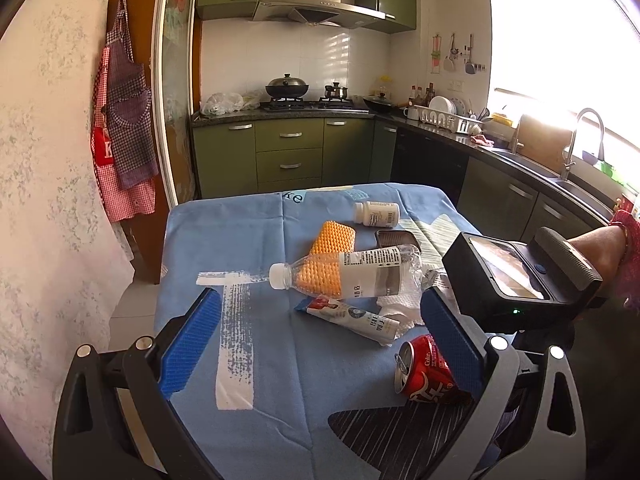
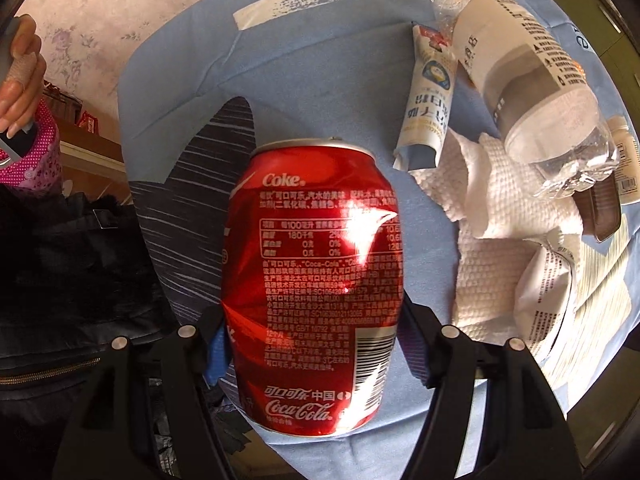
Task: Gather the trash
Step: 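Grasp the Coca-Cola can with the right gripper and drop it into the bin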
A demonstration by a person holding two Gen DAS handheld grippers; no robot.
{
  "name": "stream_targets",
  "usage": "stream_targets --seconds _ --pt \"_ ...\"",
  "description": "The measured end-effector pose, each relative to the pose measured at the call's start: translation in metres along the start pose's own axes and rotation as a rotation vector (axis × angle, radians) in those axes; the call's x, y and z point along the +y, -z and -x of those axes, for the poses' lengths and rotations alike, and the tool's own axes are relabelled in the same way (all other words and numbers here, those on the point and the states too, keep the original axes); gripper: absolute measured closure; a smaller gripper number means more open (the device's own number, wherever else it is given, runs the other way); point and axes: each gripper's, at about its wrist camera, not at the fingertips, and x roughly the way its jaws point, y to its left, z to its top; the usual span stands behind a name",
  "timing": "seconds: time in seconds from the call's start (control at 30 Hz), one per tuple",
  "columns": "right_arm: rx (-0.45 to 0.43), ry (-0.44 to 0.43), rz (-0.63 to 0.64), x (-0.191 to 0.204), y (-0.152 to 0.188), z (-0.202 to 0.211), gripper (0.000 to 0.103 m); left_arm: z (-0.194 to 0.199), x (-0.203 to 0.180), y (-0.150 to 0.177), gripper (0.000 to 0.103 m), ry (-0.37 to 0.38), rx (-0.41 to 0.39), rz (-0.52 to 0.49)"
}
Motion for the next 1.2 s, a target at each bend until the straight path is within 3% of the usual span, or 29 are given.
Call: stream_targets --seconds 0.27,0.5,0.67,0.93,1.07,1.2 --pt "-0.04 0.004 -0.004 0.016 0.023 0.004 0.038 -0.005 -0.001 0.0 0.005 0.009 0.015 -0.003" --pt "-0.096 0.02 -0.124 -0.008 0.074 0.026 0.038 -0.012 -0.006 0.002 0.005 0.023 0.031 -0.011" --pt "-0.151 0.065 -0.346 -0.055 0.14 0.046 0.038 -0.017 -0.011 0.003 0.005 0.034 0.041 -0.018" --pt "-0.168 0.194 -0.883 -0.179 0.272 0.057 0.038 -0.029 -0.023 0.003 0.005 0.055 0.071 -0.04" --pt "-0.142 0.218 -1.058 -0.228 0.313 0.04 0.038 -0.033 -0.03 0.002 0.005 0.06 0.08 -0.057" --pt "-0.143 0.275 -1.162 -0.25 0.333 0.031 0.034 -0.038 -0.035 0.001 0.005 0.068 0.096 -0.065"
